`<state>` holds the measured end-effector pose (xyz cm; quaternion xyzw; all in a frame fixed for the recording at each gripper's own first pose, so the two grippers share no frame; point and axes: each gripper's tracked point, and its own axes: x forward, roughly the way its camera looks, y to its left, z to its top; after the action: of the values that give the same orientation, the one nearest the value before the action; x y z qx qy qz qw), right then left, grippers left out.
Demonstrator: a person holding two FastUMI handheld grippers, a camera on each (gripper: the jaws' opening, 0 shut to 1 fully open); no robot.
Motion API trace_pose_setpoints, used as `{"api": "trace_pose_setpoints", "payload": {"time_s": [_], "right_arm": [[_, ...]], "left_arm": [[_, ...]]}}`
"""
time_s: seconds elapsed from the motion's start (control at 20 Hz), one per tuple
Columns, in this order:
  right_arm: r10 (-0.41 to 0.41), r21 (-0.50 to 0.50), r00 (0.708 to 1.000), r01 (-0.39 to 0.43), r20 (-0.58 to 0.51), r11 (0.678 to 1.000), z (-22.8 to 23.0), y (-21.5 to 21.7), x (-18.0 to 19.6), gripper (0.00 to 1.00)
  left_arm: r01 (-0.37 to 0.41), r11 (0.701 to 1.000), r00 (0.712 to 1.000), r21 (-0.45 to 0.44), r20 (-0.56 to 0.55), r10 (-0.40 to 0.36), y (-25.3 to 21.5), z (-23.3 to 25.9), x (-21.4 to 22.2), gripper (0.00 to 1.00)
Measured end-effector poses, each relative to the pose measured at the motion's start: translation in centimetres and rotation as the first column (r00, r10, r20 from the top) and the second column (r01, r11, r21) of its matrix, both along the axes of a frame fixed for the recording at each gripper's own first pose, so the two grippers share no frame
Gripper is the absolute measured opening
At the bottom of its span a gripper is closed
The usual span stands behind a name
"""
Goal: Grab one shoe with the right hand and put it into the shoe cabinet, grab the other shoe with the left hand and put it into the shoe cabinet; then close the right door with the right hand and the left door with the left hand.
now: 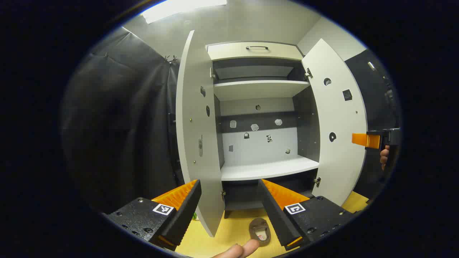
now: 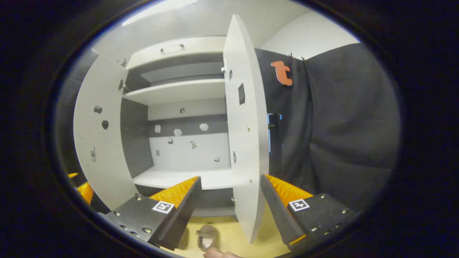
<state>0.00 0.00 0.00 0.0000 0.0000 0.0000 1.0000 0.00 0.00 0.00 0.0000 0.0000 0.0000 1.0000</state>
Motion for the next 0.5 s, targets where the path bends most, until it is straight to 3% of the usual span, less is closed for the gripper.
{"api": "trace_pose_setpoints", "payload": {"time_s": [0.1,0.25,0.5], "right_arm": [[0.051,0.027,0.998,-0.051,0.026,0.998,0.2,1.7,-1.5,0.96],[0.106,0.062,0.994,-0.106,0.002,0.992,-0.9,2.7,-3.2,1.00],[0.093,0.018,0.996,-0.094,0.011,0.995,-1.0,3.4,-4.7,0.99]], "left_arm": [[0.016,1.000,1.000,-0.010,-0.007,-0.016,-0.7,0.3,0.4,0.97],[0.026,1.000,1.000,-0.016,0.000,-0.026,-0.6,0.6,1.0,0.98],[0.038,0.999,0.999,-0.029,-0.011,-0.039,-0.5,0.4,0.9,1.00]]}}
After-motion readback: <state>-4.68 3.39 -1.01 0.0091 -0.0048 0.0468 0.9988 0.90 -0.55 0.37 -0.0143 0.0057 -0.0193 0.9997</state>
